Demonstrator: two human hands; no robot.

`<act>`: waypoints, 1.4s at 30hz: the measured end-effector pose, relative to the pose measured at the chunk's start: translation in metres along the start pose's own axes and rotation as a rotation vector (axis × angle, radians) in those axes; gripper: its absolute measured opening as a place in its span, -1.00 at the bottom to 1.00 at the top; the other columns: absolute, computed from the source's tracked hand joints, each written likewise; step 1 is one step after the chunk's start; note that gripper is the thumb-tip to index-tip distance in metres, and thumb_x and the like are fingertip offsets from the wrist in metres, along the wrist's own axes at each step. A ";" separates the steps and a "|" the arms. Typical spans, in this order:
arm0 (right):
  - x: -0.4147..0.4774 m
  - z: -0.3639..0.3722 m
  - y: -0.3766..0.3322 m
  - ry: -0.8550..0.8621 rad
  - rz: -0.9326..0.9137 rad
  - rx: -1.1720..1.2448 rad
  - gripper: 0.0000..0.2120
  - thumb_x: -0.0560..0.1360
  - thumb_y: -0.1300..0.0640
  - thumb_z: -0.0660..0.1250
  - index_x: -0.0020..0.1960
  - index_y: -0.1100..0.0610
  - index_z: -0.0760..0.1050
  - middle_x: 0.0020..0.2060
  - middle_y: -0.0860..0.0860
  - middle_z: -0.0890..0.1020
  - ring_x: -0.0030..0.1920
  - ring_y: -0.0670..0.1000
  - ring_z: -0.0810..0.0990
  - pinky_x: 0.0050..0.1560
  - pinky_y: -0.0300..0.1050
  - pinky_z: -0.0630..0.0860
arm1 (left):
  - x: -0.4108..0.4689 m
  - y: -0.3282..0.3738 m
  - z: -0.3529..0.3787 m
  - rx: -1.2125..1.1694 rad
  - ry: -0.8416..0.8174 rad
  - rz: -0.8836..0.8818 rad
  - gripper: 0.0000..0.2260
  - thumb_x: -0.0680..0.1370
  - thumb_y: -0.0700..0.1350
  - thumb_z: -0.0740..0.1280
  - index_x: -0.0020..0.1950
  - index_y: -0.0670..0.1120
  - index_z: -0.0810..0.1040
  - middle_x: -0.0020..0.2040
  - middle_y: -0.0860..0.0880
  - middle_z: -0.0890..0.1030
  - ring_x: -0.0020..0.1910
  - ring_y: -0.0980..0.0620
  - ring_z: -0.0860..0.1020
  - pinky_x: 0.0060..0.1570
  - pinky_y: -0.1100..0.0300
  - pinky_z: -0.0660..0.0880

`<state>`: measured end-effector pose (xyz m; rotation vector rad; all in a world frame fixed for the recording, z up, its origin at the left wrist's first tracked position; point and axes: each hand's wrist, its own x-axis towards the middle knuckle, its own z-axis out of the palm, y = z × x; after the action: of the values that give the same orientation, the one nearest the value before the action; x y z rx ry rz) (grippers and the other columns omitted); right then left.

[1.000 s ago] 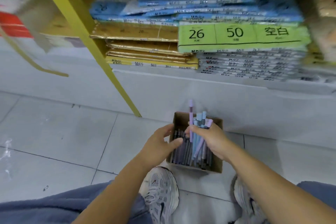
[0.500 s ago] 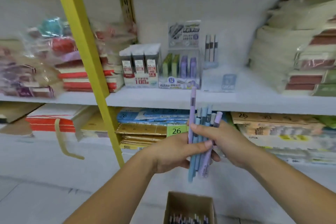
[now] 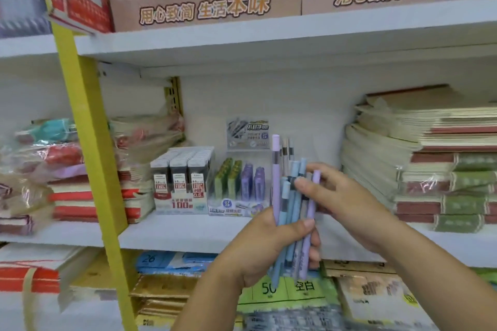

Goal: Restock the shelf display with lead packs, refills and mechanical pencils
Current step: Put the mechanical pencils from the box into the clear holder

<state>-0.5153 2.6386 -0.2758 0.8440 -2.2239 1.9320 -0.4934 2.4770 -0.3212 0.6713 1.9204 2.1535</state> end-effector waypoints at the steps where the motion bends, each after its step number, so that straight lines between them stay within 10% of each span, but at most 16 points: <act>1: 0.002 -0.009 0.001 0.020 -0.008 0.020 -0.69 0.31 -0.17 0.41 0.03 -0.14 0.61 -0.06 -0.04 0.71 -0.02 -0.03 0.68 -0.08 -0.20 0.59 | 0.003 -0.001 0.000 -0.011 0.019 0.012 -0.92 0.58 -0.09 0.38 -0.07 -0.01 0.66 -0.20 -0.11 0.64 -0.26 -0.06 0.64 -0.13 0.04 0.62; 7: 0.002 -0.021 0.008 0.063 -0.077 -0.028 -0.76 0.40 0.05 0.40 0.04 -0.18 0.61 -0.22 0.04 0.68 -0.20 -0.05 0.65 -0.21 -0.26 0.55 | 0.015 0.001 -0.007 0.060 0.040 0.019 -0.92 0.58 -0.05 0.39 -0.06 0.06 0.68 -0.14 -0.13 0.69 -0.28 -0.04 0.65 -0.21 0.13 0.59; 14: 0.036 -0.044 -0.015 0.491 -0.337 0.048 -0.73 0.53 0.28 0.32 0.10 -0.05 0.41 -0.19 0.00 0.71 -0.21 -0.06 0.68 -0.23 -0.26 0.58 | 0.024 0.015 -0.030 0.142 0.275 0.062 -0.83 0.60 -0.07 0.35 0.03 -0.19 0.57 -0.24 -0.07 0.70 -0.42 0.01 0.57 -0.35 0.20 0.54; 26: 0.130 -0.054 0.011 0.344 -0.342 -0.738 -0.74 0.49 0.17 0.40 0.00 -0.05 0.34 -0.19 -0.07 0.62 -0.16 -0.09 0.56 -0.18 -0.17 0.39 | 0.042 0.010 -0.051 0.169 0.489 0.118 -0.82 0.62 -0.11 0.33 -0.01 -0.24 0.53 -0.31 -0.06 0.66 -0.48 -0.01 0.51 -0.39 0.20 0.53; 34: 0.134 -0.052 0.022 0.295 -0.279 -0.751 -0.76 0.49 0.18 0.39 -0.03 -0.05 0.35 -0.25 -0.06 0.62 -0.19 -0.19 0.53 -0.28 -0.45 0.33 | 0.048 -0.005 -0.061 0.106 0.495 0.127 -0.87 0.60 -0.08 0.36 -0.14 -0.05 0.59 -0.28 -0.12 0.65 -0.48 -0.04 0.49 -0.35 0.06 0.51; 42: 0.137 -0.056 0.021 0.244 -0.166 -0.693 -0.75 0.50 0.18 0.35 -0.10 -0.16 0.39 -0.14 -0.10 0.67 -0.03 -0.08 0.57 -0.14 -0.32 0.42 | 0.046 -0.006 -0.060 0.064 0.451 0.123 -0.83 0.59 -0.07 0.37 -0.20 0.01 0.62 -0.27 -0.13 0.65 -0.48 -0.03 0.50 -0.41 0.09 0.51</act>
<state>-0.6564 2.6439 -0.2278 0.6112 -2.3237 0.9991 -0.5614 2.4432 -0.3217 0.3379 2.2191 2.4985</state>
